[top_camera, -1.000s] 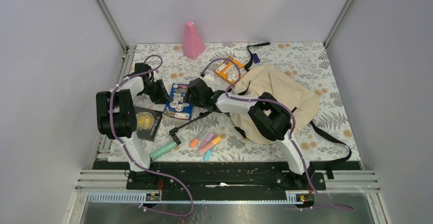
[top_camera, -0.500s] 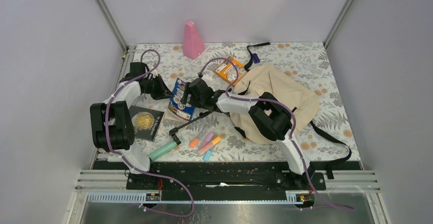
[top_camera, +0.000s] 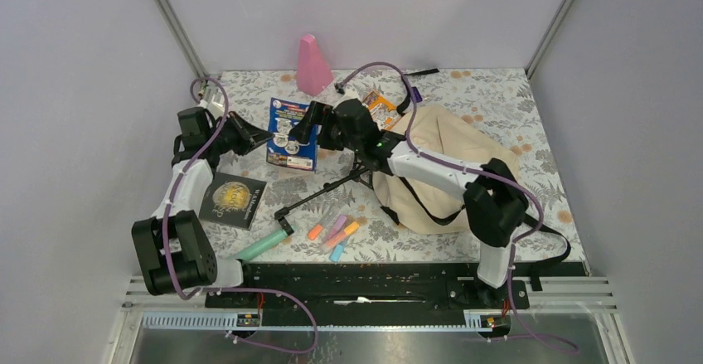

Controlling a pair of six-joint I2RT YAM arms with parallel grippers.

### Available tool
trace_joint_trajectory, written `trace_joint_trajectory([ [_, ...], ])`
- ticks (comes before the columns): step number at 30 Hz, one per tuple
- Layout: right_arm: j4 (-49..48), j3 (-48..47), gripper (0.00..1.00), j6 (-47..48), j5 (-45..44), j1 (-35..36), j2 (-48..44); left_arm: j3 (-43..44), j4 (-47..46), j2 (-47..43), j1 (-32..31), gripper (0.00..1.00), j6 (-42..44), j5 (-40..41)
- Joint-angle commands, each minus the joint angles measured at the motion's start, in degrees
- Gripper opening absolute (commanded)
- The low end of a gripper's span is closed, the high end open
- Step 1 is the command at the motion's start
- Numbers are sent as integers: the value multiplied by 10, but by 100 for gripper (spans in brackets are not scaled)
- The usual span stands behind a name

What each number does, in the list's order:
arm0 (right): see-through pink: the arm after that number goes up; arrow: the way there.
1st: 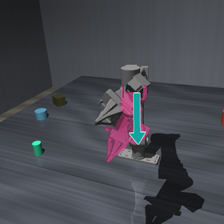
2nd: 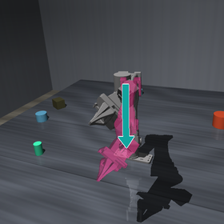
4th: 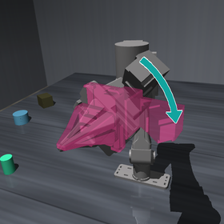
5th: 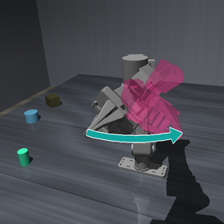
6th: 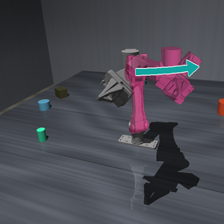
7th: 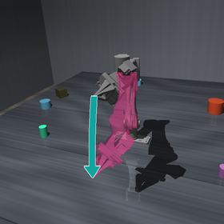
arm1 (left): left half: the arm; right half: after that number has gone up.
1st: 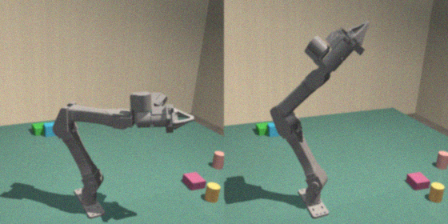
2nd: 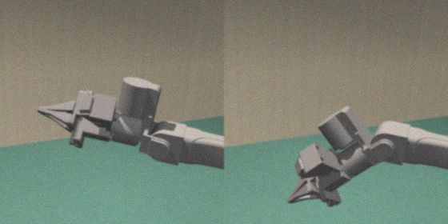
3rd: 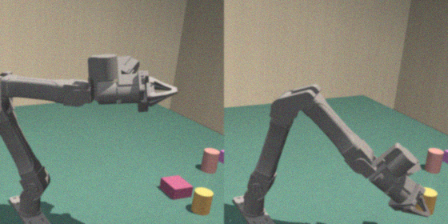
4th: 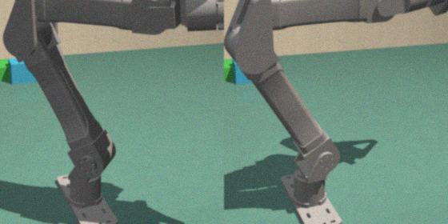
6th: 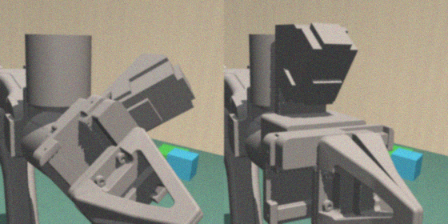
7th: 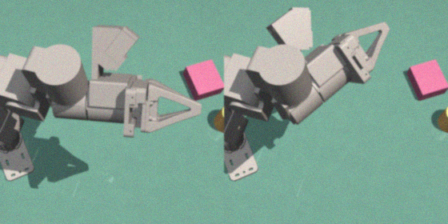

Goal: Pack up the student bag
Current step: Pick up the book from the center of the board.

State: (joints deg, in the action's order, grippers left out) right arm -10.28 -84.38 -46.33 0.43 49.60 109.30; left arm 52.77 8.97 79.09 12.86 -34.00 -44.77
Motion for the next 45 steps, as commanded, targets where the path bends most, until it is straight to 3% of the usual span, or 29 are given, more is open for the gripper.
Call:
trace_joint_trajectory([
  [1,-5,26,99,12,10,-15,-71,-7,-124,-63,18,0,-84,-67],
  [10,-19,76,100,42,41,-52,-165,24,-119,-132,23,0,-115,-85],
  [17,-45,86,100,34,127,-57,-176,5,-222,-178,16,0,-197,-122],
  [24,-74,61,99,23,195,-57,-168,8,-236,-207,-23,0,-200,-125],
  [30,-157,80,94,-24,238,-57,-183,2,-227,-220,-39,0,-190,-115],
  [35,-177,87,79,-38,249,-56,-202,0,-233,-221,-77,0,-185,-92],
  [38,-172,102,59,-33,232,-56,-222,1,-225,-220,-100,0,-175,-77],
  [42,-144,120,21,-9,197,-56,-260,8,-188,-220,-110,0,-145,-63],
  [43,-132,122,17,4,187,-56,-269,11,-172,-220,-112,0,-131,-61],
  [44,-116,124,15,16,175,-56,-278,16,-153,-219,-115,11,-112,-60],
  [45,-99,124,12,31,161,-57,-286,20,-136,-218,-120,30,-89,-61],
])
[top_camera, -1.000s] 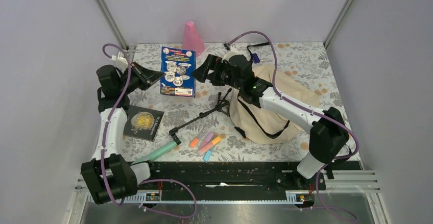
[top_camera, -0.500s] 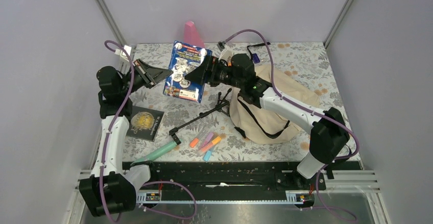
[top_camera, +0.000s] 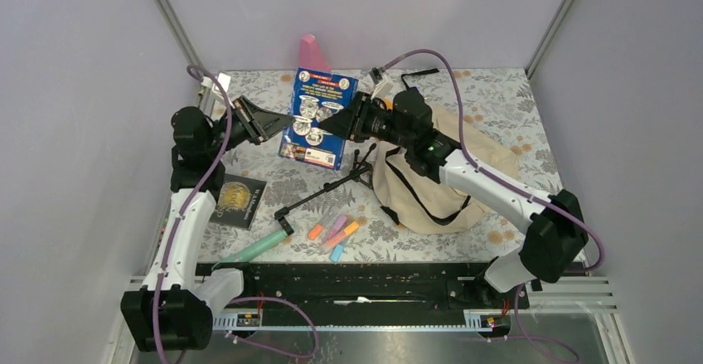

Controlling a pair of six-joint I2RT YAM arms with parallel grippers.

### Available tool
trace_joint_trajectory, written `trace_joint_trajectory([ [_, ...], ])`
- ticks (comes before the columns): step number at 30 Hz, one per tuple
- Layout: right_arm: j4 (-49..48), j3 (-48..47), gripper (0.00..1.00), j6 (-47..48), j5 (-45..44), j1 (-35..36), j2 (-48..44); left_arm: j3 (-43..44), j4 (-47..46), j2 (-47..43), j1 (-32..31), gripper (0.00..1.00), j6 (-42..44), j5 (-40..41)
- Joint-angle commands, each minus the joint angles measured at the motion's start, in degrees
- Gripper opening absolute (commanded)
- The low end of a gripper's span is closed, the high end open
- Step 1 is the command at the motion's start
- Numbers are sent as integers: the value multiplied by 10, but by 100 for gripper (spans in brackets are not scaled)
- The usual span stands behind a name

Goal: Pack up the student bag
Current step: Pick up the book from the center of the board.

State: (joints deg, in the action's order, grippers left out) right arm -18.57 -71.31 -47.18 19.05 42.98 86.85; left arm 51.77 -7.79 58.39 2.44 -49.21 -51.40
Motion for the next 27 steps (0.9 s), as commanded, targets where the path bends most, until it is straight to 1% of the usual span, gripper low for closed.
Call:
trace_joint_trajectory([
  [1,6,-8,8,52,-36,7,-70,34,55,-10,-20,49,93,9],
  [2,28,-8,3,60,-47,2,-77,38,82,-8,-34,65,123,18],
  [3,47,-7,0,61,-57,-7,-86,40,108,-8,-47,76,151,30],
  [4,60,-2,0,61,-61,-19,-96,45,144,-7,-60,83,183,45],
  [6,81,12,0,63,-56,-49,-121,53,187,-4,-93,88,243,82],
  [8,125,19,0,87,-69,-77,-154,60,214,-2,-135,89,298,123],
  [10,175,21,0,118,-88,-101,-187,61,217,4,-177,90,351,155],
  [12,240,27,0,127,-98,-133,-227,60,207,14,-225,90,391,174],
  [14,281,39,0,133,-106,-176,-264,59,196,27,-270,90,431,198],
  [17,347,51,0,165,-125,-235,-312,65,183,69,-337,90,502,226],
  [19,384,60,0,174,-124,-281,-340,89,184,109,-376,90,537,238],
  [23,433,81,0,178,-84,-380,-383,149,199,196,-441,90,594,262],
  [27,481,104,0,197,-80,-405,-420,210,216,267,-488,89,657,279],
])
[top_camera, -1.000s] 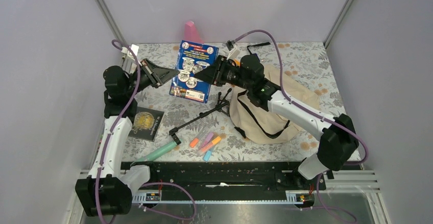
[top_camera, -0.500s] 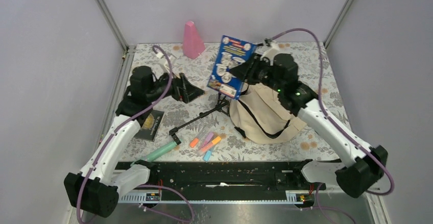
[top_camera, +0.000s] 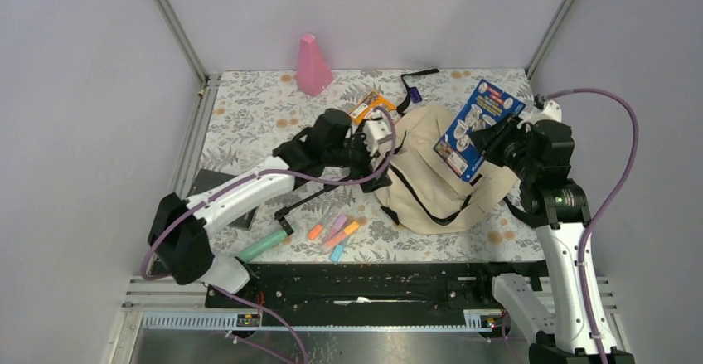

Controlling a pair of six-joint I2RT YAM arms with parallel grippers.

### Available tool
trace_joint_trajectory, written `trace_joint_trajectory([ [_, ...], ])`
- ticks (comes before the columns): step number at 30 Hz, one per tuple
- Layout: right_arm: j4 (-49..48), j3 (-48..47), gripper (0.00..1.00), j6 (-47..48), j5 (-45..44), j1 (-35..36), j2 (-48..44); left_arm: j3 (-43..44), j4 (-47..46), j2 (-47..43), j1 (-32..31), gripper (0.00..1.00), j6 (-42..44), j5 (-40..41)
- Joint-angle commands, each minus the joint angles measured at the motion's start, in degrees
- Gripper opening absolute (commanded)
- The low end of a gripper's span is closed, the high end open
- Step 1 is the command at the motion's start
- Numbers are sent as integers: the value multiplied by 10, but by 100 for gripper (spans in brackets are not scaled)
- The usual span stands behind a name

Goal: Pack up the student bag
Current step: Pick up the book from the center of the board, then place the book in the student bag.

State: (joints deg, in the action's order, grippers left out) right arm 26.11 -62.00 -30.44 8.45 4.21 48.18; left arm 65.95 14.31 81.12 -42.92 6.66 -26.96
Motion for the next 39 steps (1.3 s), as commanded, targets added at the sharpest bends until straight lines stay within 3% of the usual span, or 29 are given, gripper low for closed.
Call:
trace_joint_trajectory([
  [1,45,16,0,31,22,-19,-43,83,3,57,-44,89,112,41],
  [13,138,13,0,37,-25,-21,-133,156,54,166,-96,89,226,73],
  [23,163,-9,0,34,3,-21,-157,163,-2,202,-110,89,231,106],
  [26,169,-4,0,35,4,-21,-162,168,-8,210,-110,82,227,102],
  [29,174,-1,0,39,4,-21,-166,181,1,221,-110,66,218,100],
  [33,185,-5,0,47,1,-21,-167,184,-12,223,-110,63,209,93],
  [36,190,-10,0,49,-2,-21,-169,193,-8,232,-110,51,209,90],
  [39,193,-21,0,44,-10,-21,-180,202,4,241,-110,33,206,92],
])
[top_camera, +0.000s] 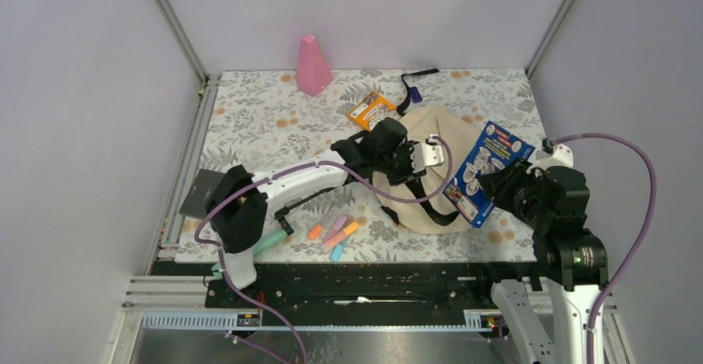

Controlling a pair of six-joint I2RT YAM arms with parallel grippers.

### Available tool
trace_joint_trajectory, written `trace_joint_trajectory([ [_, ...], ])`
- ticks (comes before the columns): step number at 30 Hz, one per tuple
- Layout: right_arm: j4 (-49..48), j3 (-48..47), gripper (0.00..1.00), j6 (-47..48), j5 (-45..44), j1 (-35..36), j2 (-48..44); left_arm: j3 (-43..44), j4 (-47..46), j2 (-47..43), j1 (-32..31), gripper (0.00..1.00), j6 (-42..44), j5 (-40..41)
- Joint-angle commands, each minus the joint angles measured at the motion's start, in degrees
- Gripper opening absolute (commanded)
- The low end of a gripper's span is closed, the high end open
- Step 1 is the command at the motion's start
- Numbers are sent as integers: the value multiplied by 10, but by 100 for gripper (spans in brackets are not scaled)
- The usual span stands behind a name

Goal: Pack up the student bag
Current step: Place the book in the student bag.

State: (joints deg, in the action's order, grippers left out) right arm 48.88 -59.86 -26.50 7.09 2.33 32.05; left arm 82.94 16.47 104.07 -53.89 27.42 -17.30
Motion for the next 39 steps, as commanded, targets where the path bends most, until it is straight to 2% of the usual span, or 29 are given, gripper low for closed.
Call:
trace_joint_trajectory([
  [1,-34,-45,0,2,3,-2,-23,35,-15,14,0,27,-3,-2],
  [4,-30,-59,0,-15,15,-2,-34,50,-13,21,0,4,-15,15],
  [5,-27,-60,0,-24,19,-2,-39,58,-14,24,0,0,-26,28],
  [7,-24,-53,0,-43,24,-3,-55,67,-25,26,0,0,-50,55],
  [12,-10,-16,0,-97,40,-2,-103,54,-123,6,0,0,-136,97],
  [16,-21,16,0,-122,99,-2,-134,113,-121,28,0,0,-181,129],
  [19,-44,43,0,-140,177,-2,-142,159,-119,46,1,0,-218,142],
  [24,-124,128,0,-176,268,-2,-159,227,-116,63,1,0,-272,119],
  [29,-228,202,0,-230,314,-2,-135,238,-134,60,2,0,-291,77],
  [36,-383,263,0,-304,290,1,-85,239,-131,53,1,0,-279,54],
  [39,-419,266,0,-314,268,30,-61,252,-122,59,2,0,-262,43],
])
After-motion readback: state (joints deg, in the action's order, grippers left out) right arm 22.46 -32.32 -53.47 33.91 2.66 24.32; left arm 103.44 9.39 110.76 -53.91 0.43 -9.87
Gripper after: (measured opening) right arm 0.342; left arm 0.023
